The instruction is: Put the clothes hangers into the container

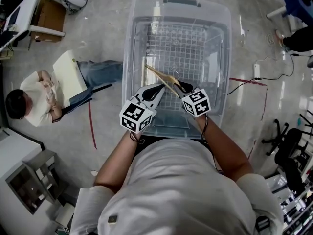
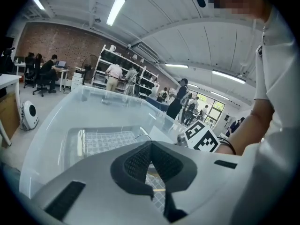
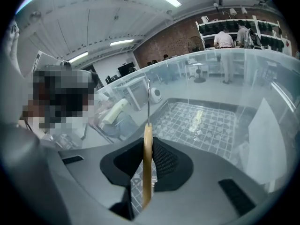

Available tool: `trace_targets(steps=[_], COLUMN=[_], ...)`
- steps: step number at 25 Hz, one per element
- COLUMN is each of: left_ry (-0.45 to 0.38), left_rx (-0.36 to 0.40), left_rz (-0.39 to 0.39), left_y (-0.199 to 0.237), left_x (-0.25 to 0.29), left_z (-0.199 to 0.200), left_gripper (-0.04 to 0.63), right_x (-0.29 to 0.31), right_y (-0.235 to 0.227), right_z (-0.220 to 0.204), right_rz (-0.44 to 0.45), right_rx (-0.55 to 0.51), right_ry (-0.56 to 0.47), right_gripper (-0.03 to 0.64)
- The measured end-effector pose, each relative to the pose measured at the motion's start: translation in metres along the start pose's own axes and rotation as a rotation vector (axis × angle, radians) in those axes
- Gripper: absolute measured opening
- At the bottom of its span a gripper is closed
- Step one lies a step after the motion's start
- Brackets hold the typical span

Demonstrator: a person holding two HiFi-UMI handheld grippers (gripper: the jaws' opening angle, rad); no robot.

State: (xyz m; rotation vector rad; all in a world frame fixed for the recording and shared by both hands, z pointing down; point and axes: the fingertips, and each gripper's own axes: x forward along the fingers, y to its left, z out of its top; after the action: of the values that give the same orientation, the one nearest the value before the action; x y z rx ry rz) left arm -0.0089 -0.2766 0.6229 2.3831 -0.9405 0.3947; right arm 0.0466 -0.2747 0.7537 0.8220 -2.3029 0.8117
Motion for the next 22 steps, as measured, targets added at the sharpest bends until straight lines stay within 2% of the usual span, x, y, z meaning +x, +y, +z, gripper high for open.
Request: trace_targets(steps=[17,22], left_ry=[0.017,0.027], left_rx=[-0.02,-0.02], left_rz=[0.013,0.019], left_y=[0.012,0.018], left_x=[0.021,0.029], left_z=[-0.003,-0.005], left_gripper=[0.017,0.017], right_x=[0.03,0.037], right_y=[-0.034,-0.042], right_z=[-0.047,-0.046], right_rz=[-0.029,-0.05], right_rx=[0.04,0.054], right_ry=[0.153,0.162], right_gripper=[0.071,0.069])
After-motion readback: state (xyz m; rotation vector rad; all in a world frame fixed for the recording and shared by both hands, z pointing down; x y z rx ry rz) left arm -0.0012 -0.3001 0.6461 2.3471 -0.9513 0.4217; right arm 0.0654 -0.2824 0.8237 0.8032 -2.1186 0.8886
